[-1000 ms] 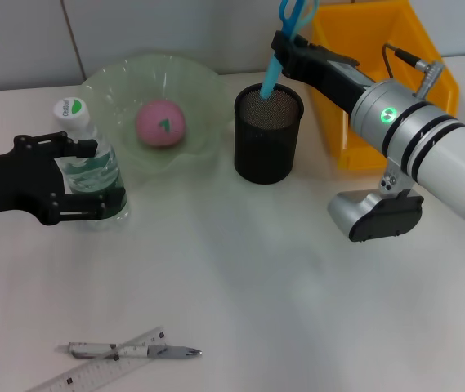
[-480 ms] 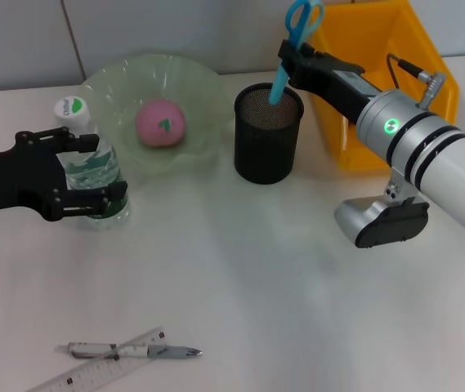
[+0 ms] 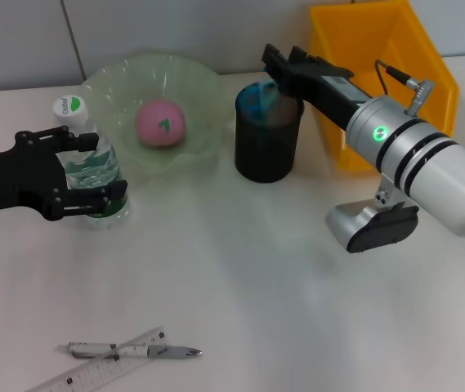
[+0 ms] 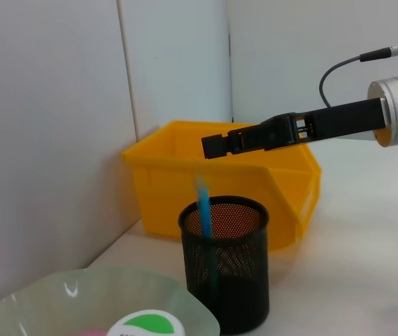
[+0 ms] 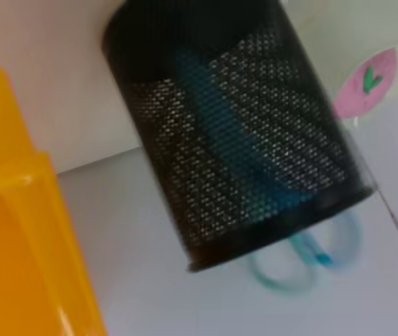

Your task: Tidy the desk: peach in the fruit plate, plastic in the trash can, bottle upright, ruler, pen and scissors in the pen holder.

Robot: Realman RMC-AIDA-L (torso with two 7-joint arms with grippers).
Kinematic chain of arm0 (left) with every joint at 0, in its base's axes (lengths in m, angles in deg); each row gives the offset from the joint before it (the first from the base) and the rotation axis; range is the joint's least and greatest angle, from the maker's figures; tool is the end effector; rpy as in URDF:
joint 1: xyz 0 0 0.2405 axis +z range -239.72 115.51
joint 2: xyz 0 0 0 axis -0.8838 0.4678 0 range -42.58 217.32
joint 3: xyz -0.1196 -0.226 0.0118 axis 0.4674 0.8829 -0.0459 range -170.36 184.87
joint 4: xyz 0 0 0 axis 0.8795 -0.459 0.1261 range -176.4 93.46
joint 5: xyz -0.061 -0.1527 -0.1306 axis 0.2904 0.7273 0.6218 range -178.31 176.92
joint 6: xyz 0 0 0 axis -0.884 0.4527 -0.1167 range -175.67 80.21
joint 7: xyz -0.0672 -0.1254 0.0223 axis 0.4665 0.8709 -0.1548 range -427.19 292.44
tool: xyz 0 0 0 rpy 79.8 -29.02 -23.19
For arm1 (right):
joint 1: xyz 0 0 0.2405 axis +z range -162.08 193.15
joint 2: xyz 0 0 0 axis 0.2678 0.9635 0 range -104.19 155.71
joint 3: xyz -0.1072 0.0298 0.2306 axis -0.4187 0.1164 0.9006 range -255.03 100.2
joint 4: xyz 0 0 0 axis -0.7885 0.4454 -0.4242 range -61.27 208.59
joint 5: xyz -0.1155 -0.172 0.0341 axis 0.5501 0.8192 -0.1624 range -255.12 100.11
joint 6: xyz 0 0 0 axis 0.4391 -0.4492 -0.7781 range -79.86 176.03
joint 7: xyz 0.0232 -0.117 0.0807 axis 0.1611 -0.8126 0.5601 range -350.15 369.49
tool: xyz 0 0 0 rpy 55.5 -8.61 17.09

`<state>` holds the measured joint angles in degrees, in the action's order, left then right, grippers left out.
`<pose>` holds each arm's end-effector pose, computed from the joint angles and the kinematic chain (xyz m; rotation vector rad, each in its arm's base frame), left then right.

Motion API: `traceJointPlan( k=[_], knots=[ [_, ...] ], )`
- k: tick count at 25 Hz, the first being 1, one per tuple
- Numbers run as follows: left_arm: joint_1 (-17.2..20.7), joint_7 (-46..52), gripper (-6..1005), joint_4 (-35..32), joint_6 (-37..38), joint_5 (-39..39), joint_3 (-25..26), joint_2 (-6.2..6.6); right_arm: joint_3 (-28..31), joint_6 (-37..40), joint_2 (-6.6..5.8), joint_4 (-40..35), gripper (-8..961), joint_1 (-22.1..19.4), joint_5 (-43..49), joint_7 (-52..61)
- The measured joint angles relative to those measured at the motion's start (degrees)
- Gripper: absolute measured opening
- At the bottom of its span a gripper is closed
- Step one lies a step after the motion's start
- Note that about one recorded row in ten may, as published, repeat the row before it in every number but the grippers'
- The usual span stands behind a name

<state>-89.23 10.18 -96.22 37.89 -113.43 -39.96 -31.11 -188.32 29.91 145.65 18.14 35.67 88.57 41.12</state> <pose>-0.2464 0.3496 0.0392 -2.6758 -0.2521 -0.4649 0.1906 0.3830 -0.0543 -1.0085 -1.8787 -1.0772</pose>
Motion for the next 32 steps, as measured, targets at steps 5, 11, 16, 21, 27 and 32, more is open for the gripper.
traceJointPlan(
  k=[5, 11, 16, 21, 27, 32],
  knots=[
    [0.0, -0.5, 777, 0.2, -0.3, 0.2, 0.1, 0.00, -2.4, -1.6, 0.00, 0.1, 422, 0.8, -5.3, -2.5],
    [-0.2, -0.9, 775, 0.2, -0.8, 0.1, 0.1, 0.08, -3.9, -4.2, -0.01, 0.1, 548, 1.0, -9.6, -5.0],
    [-0.2, -0.9, 774, 0.1, -0.8, 0.2, 0.1, 0.09, -4.2, -10.1, -0.01, 1.0, 636, 0.7, -9.9, -2.5],
    [0.1, -1.1, 773, 0.2, -0.7, 0.8, 0.1, 0.17, -4.5, -17.8, -0.19, 2.2, 671, 2.4, -15.4, 6.5],
    [0.8, -0.5, 771, -0.2, 2.0, 0.9, 0.1, 0.26, -3.9, -23.6, -0.38, -1.4, 681, 2.8, -23.1, 25.1],
    [2.6, -0.5, 770, -1.8, 5.4, 3.1, 0.2, 0.32, -5.4, -26.3, -0.16, -7.3, 689, 2.0, -28.4, 45.3]
  ],
)
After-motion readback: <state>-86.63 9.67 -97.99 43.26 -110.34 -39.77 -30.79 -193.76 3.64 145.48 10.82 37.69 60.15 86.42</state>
